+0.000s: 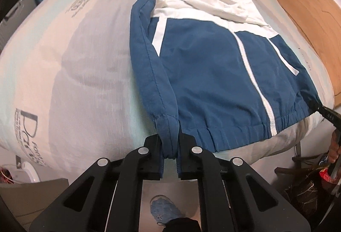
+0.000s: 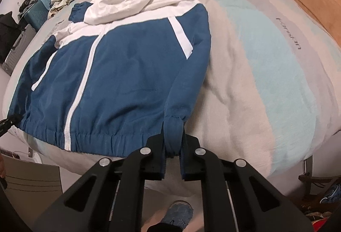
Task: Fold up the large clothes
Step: 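Grasp the blue hem with the left gripper while the right gripper grasps it too, then lift the hem with both grippers and fold it over toward the hood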
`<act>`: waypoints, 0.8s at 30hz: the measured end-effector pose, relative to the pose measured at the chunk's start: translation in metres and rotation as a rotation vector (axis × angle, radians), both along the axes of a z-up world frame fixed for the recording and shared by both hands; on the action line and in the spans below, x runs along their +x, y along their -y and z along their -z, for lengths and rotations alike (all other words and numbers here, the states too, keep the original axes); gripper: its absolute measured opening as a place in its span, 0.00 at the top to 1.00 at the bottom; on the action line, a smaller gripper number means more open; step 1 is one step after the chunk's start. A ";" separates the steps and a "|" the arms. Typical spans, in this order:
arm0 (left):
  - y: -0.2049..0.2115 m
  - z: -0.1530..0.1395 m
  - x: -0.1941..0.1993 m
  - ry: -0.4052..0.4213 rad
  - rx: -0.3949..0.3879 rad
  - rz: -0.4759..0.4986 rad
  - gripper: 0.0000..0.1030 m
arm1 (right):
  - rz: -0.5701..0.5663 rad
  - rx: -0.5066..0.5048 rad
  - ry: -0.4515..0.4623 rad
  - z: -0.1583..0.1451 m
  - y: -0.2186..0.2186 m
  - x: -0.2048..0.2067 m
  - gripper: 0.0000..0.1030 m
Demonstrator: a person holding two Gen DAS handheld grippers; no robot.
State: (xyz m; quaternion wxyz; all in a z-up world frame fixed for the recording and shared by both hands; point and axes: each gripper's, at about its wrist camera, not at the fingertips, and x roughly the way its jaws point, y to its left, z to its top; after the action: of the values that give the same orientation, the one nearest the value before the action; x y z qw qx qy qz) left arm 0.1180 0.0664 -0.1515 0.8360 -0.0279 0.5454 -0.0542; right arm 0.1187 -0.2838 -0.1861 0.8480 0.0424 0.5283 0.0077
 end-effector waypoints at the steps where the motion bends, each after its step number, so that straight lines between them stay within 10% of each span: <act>1: 0.000 -0.003 0.000 0.000 0.002 0.005 0.93 | 0.000 0.000 0.002 -0.003 0.000 0.001 0.92; 24: 0.005 -0.094 0.089 0.013 0.003 0.048 0.93 | -0.008 0.056 0.033 -0.074 0.002 0.090 0.93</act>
State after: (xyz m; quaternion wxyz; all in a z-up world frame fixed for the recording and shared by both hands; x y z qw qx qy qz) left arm 0.2074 0.0618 -0.0572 0.8379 -0.0134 0.5407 -0.0738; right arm 0.2083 -0.2854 -0.1123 0.8550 0.0639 0.5140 0.0268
